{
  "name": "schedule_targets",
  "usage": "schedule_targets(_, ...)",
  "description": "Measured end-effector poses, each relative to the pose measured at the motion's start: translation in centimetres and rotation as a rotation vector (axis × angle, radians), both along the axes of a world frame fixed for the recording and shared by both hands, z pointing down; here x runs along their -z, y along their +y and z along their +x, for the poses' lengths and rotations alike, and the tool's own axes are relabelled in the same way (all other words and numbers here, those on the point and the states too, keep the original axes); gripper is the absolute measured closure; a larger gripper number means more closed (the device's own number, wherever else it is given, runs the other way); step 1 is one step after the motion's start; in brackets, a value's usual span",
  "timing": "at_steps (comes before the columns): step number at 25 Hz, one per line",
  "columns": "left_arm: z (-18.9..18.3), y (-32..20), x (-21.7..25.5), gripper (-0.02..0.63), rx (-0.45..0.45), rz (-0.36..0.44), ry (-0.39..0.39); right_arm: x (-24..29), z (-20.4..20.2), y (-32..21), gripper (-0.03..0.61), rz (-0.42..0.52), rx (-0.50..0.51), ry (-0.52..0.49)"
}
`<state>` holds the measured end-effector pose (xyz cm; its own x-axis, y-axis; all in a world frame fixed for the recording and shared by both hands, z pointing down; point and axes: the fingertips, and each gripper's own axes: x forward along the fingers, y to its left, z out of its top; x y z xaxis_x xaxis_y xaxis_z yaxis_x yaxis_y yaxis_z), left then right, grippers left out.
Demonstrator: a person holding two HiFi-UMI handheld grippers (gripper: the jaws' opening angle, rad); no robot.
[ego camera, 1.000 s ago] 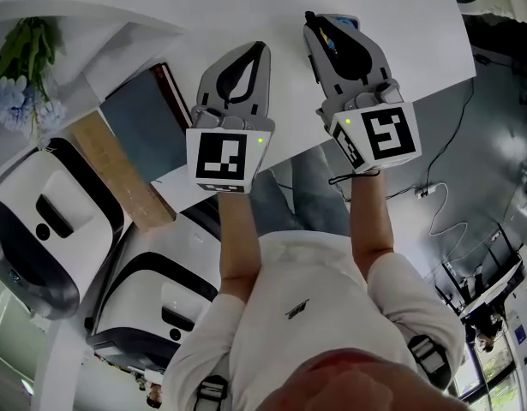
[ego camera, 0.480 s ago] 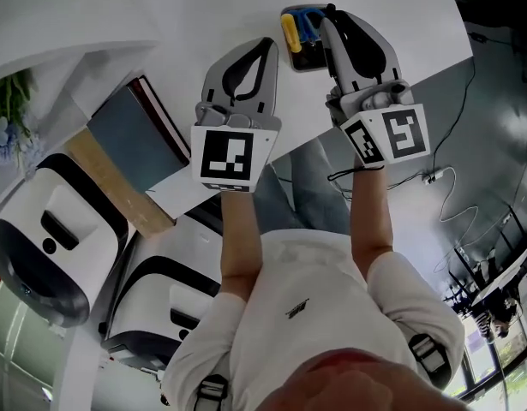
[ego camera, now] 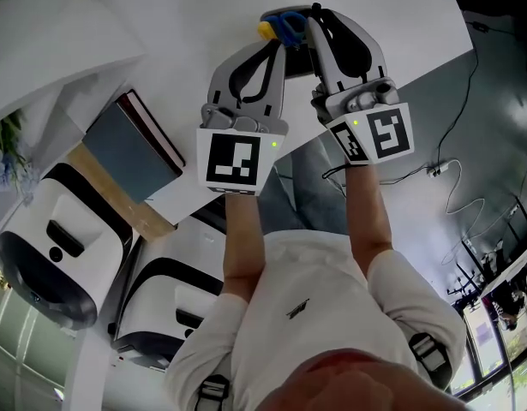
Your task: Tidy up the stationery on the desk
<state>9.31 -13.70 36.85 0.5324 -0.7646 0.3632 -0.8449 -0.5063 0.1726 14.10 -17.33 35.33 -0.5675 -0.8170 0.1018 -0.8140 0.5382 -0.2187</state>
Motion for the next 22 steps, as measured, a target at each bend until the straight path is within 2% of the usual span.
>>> schedule_targets(12,0.9,-0.3,-0.1,0.614,0.001,-0.003,-0.01,-2.1,1.2,0.6,0.503,-0.03,-0.014,0.067)
schedule_targets(22,0.5,0.3,1.3,0.614,0.007,0.041,-0.005,-0.1,1.8,2.3,0.535,-0.014,0.009,0.165)
